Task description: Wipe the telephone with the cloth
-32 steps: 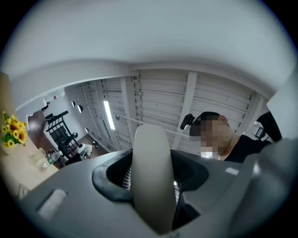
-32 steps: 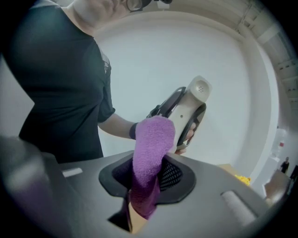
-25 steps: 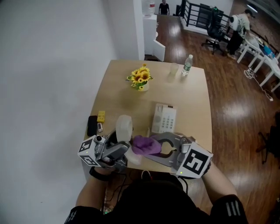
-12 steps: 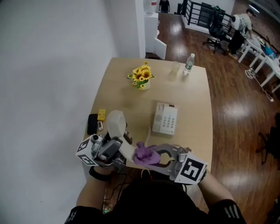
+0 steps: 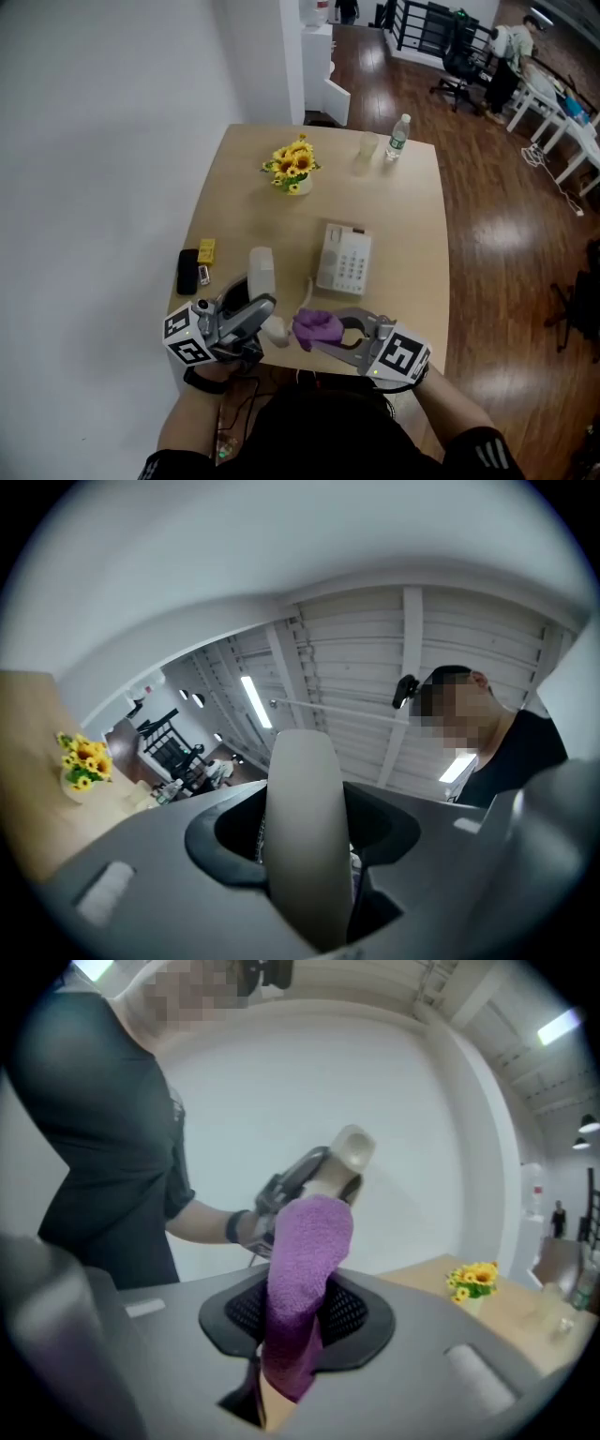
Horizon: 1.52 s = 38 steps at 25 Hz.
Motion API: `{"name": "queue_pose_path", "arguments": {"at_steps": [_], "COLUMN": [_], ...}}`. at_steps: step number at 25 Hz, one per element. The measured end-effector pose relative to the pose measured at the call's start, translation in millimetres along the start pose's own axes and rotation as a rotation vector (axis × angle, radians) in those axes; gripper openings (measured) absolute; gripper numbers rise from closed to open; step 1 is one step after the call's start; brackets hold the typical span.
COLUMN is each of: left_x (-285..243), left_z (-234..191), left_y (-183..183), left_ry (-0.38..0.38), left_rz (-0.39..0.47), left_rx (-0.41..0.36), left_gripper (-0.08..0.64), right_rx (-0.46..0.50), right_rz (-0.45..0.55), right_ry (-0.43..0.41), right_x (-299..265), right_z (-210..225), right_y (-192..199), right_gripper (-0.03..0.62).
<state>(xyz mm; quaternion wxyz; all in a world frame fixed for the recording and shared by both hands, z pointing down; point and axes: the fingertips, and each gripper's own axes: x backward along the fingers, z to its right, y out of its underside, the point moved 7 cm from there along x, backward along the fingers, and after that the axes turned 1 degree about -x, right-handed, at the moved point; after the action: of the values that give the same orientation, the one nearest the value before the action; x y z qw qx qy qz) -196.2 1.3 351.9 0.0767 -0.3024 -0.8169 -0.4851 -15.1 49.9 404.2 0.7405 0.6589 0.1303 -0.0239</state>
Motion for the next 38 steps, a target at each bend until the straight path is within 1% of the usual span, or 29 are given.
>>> {"name": "queue_pose_path", "arguments": {"at_steps": [1, 4, 6, 8, 11, 14, 16, 18, 20, 21, 23, 25, 27, 30, 34, 38], "left_x": [2, 10, 14, 16, 15, 13, 13, 12, 14, 16, 19, 23, 27, 30, 27, 27], "left_z": [-6, -23, -31, -37, -44, -50, -52, -52, -52, -52, -53, -56, -58, -61, -65, -70], "left_y": [6, 25, 37, 47, 58, 66, 69, 69, 69, 69, 69, 70, 71, 73, 72, 69], "left_ry": [-0.043, -0.156, -0.216, -0.254, -0.289, -0.319, -0.333, -0.348, -0.368, -0.379, -0.397, -0.411, -0.425, -0.426, -0.408, -0.401], "left_rz": [-0.028, -0.087, -0.127, -0.156, -0.171, -0.181, -0.185, -0.186, -0.187, -0.188, -0.189, -0.187, -0.185, -0.185, -0.202, -0.214], "left_rx": [-0.001, 0.003, -0.003, -0.003, 0.009, 0.01, 0.01, 0.01, 0.009, 0.008, 0.007, 0.008, 0.017, 0.03, 0.023, 0.017], "left_gripper": [0.227, 0.227, 0.227, 0.227, 0.227, 0.227, 0.227, 0.227, 0.227, 0.227, 0.227, 0.227, 0.227, 0.227, 0.227, 0.227], "right_rx": [-0.023, -0.047, -0.076, -0.108, -0.125, -0.089, -0.03, 0.07, 0.166, 0.198, 0.234, 0.236, 0.215, 0.216, 0.203, 0.164], "right_rz": [-0.033, -0.144, -0.186, -0.227, -0.301, -0.38, -0.441, -0.522, -0.606, -0.645, -0.716, -0.771, -0.787, -0.782, -0.778, -0.761], "right_ry": [0.062, 0.256, 0.35, 0.406, 0.458, 0.516, 0.544, 0.54, 0.5, 0.47, 0.407, 0.352, 0.322, 0.324, 0.239, 0.221], "right_x": [4, 12, 11, 6, -7, -24, -35, -47, -60, -66, -78, -85, -92, -96, -99, -101], "right_z": [22, 94, 139, 179, 230, 271, 291, 304, 309, 310, 307, 300, 287, 268, 235, 203], "right_y": [15, 61, 84, 102, 121, 134, 141, 151, 168, 177, 195, 212, 222, 228, 239, 252], "right_gripper": [0.101, 0.101, 0.101, 0.101, 0.101, 0.1, 0.1, 0.1, 0.1, 0.1, 0.1, 0.1, 0.1, 0.1, 0.1, 0.1]}}
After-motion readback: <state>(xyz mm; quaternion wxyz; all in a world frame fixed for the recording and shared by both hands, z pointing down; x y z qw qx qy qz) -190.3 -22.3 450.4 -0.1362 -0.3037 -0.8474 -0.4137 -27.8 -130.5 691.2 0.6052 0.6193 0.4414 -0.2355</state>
